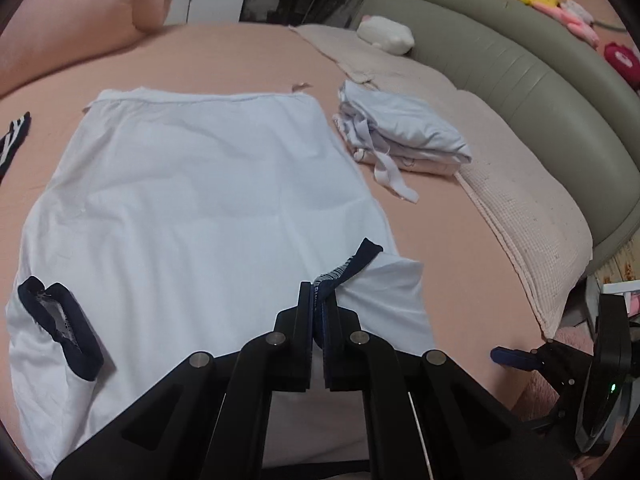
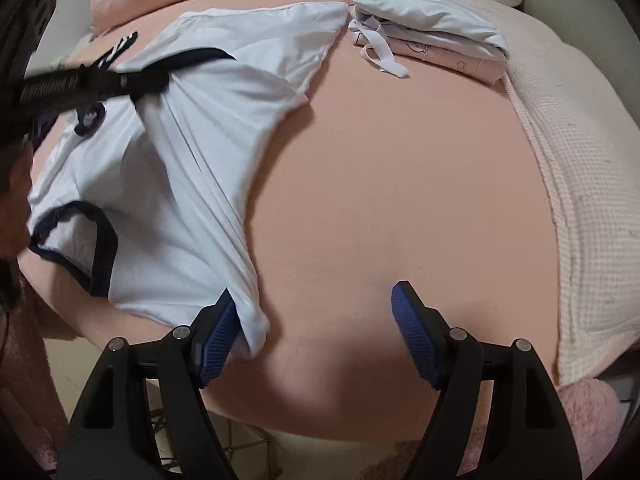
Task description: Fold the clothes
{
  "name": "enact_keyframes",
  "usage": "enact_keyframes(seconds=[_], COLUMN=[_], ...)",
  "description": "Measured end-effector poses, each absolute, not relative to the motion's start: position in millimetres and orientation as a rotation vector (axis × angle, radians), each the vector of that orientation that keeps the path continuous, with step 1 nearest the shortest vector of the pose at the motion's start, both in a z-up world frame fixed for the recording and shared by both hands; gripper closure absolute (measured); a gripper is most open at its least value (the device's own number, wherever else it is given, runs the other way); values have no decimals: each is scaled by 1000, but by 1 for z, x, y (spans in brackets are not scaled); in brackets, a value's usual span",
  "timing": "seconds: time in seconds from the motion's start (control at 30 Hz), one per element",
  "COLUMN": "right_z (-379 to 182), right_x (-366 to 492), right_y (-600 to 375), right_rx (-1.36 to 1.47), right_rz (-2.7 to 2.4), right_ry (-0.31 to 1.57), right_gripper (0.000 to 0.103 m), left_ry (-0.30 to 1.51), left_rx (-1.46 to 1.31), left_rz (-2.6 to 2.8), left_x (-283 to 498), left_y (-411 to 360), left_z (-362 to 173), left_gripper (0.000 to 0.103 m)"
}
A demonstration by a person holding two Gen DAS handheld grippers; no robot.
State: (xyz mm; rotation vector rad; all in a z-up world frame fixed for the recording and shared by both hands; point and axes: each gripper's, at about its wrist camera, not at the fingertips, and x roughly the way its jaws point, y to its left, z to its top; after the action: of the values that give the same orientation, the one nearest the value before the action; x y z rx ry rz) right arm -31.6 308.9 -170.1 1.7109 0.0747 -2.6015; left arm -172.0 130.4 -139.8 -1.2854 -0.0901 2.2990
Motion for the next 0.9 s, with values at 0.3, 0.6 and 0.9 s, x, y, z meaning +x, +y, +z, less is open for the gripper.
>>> enact_keyframes(seconds=[0.3,0.6,0.9], right_z=[-114,-162,-121], right_x=[-38,-74,-119], right_y=[296,294,320], right_rx=[1468,1762,1495], right_rz=[-2535,-2493,-2711], right_ry=[41,88,-29], right_gripper=[28,28,29], left_ry=[-317,-82,-220], left_rx=[-1310,-1339,-1310], left_rz=[2264,2253,2049], left_x=[-154,-159,-179], left_y=[101,122,144], left_z=[-153,-150,-139], left_gripper=[62,64,72])
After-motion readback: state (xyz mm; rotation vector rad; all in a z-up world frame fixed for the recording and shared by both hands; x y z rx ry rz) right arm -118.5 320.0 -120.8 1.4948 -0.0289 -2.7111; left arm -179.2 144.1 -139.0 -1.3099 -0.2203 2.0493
